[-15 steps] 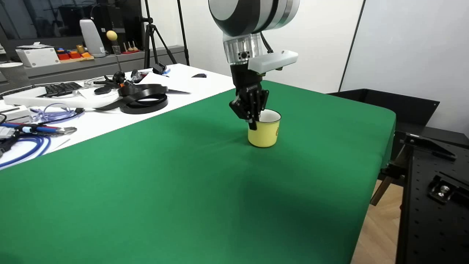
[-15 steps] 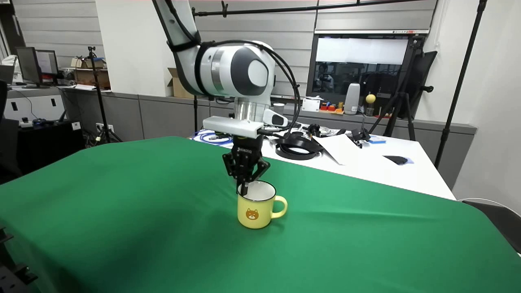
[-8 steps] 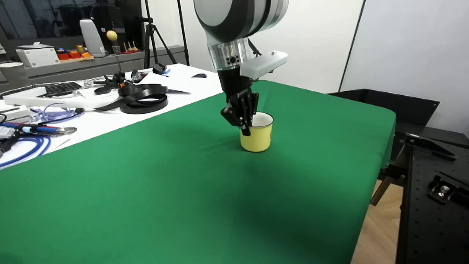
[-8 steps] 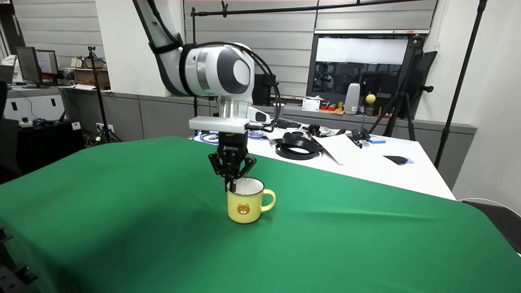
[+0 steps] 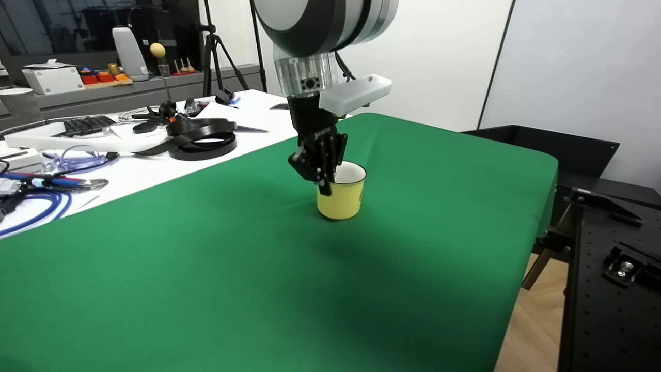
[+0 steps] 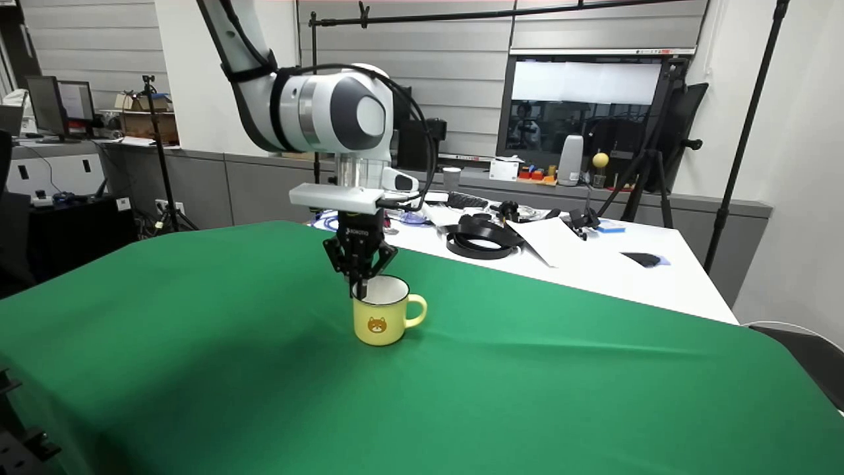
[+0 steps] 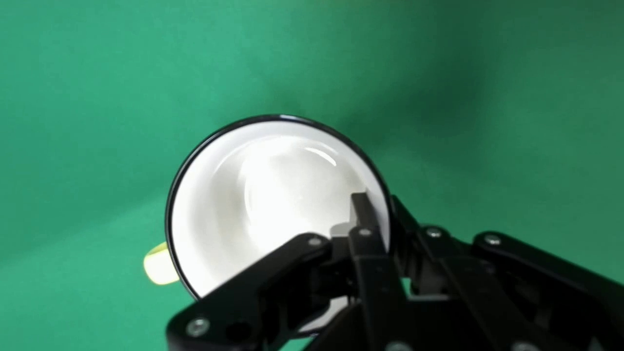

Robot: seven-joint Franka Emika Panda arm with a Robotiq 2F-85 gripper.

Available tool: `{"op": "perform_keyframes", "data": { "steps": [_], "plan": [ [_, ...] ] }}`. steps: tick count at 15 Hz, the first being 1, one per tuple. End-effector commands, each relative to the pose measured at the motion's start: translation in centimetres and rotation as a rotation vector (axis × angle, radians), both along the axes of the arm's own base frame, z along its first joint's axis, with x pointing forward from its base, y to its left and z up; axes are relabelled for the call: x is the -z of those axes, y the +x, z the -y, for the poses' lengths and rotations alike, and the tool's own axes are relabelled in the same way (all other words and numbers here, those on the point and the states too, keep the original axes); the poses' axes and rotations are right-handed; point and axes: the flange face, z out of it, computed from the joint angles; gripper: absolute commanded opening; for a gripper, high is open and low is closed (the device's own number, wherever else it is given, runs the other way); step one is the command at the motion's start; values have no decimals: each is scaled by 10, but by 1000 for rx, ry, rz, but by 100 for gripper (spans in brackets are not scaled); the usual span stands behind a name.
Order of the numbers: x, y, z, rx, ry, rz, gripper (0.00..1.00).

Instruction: Move the yellow cup to the left

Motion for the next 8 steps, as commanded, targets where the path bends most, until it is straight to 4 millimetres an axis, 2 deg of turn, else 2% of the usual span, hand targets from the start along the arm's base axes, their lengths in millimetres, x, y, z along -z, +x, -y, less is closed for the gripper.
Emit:
{"op": "perform_keyframes", "data": {
  "steps": [1, 2, 3, 5, 8],
  "plan": [
    [-11, -1, -7, 25, 30, -11, 3],
    [-10, -1, -8, 27, 35, -25, 3],
    [-10, -1, -8, 31, 32, -32, 36],
    [-10, -1, -9, 38, 34, -52, 43],
    [-17, -3, -7, 47, 21, -55, 63]
  ]
}}
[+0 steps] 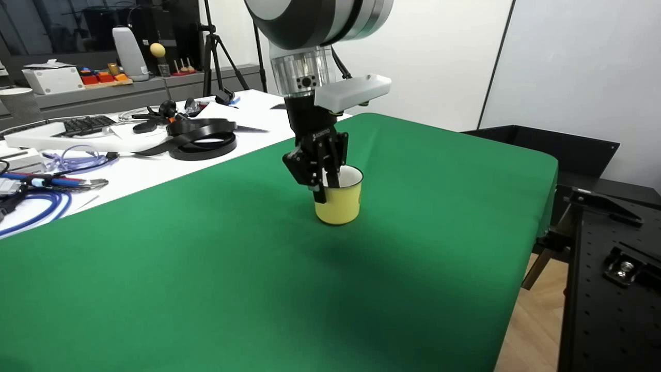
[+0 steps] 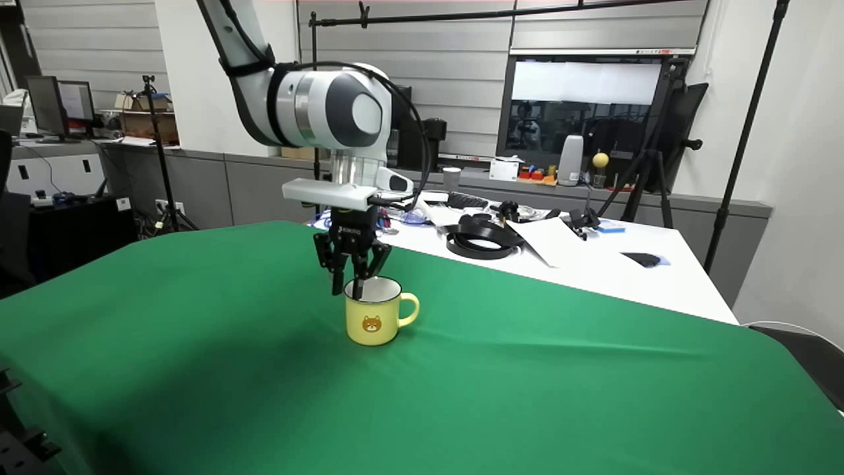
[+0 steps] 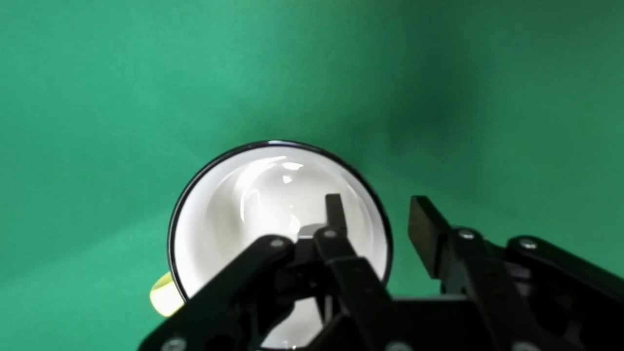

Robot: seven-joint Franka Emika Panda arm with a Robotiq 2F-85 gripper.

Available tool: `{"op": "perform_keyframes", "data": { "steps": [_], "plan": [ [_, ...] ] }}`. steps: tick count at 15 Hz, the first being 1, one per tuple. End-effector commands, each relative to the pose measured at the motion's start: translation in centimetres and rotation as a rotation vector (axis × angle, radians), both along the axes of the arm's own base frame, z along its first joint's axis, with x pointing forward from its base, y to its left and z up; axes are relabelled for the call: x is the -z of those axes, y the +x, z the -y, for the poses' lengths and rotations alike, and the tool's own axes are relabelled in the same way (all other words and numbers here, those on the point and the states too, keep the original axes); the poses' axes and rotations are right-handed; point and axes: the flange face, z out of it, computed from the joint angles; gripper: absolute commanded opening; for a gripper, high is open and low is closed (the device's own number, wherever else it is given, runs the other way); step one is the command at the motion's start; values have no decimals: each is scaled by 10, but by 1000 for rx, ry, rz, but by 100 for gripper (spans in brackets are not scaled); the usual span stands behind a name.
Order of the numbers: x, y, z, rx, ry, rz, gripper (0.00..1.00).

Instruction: Move the yellow cup to the left

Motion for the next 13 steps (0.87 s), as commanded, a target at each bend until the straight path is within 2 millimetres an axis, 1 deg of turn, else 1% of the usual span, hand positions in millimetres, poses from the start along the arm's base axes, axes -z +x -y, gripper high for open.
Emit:
{"op": "perform_keyframes", "data": {
  "steps": [1, 5, 6, 9, 13],
  "plan": [
    [-19, 0, 1, 27, -8, 0, 71],
    [-39, -4, 2, 40, -21, 27, 97],
    [-44, -5, 2, 49, -19, 28, 100],
    [-55, -12, 4, 71, -24, 20, 100],
    [-64, -21, 7, 95, -29, -10, 100]
  ]
}}
